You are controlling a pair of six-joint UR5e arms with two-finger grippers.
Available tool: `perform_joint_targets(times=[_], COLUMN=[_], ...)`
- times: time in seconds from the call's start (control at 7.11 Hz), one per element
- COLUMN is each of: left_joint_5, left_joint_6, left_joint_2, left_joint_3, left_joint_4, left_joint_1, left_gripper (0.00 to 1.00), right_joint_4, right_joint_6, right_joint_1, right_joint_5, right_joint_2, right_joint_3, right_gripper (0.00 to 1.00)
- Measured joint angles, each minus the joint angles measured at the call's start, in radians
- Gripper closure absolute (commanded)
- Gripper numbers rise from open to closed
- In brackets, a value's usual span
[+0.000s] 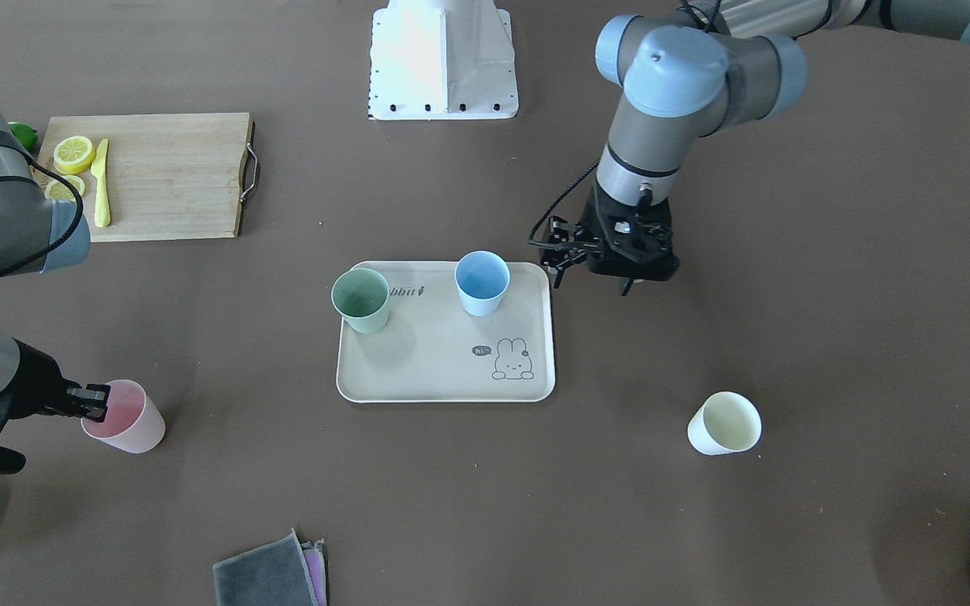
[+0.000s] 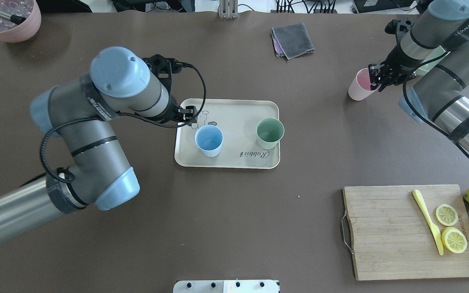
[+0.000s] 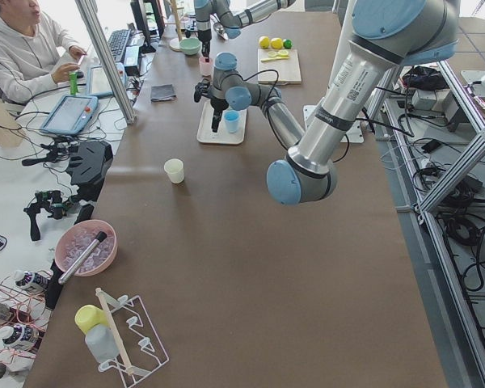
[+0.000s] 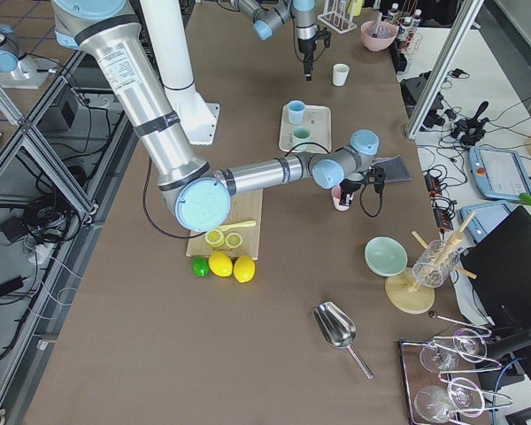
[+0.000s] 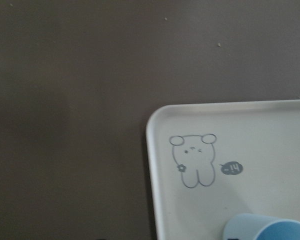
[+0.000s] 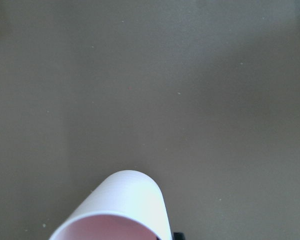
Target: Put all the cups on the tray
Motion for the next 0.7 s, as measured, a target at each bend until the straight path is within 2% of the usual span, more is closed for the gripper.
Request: perform_joint_targets(times=[0.28,0.7], left_joint_5=[-0.051,-0.078], left_joint_6=[0.111,0.121], left_joint_2=[0.055,0.03], left_joint_3=[0.056,0.283], left_joint_4=[-0.003,-0.164], left_joint_1=[-0.15,-0.233], left_gripper=[0.02,0.02], right_joint_4=[0.0,0.0], right_joint_6=[0.057,0.26], right_joint_1=[-0.01,-0.101], right_joint_5=[0.006,0.01], right_joint_2=[0.036,0.141], right_joint_3=[0.008,0.044], right_gripper=[1.0,1.0])
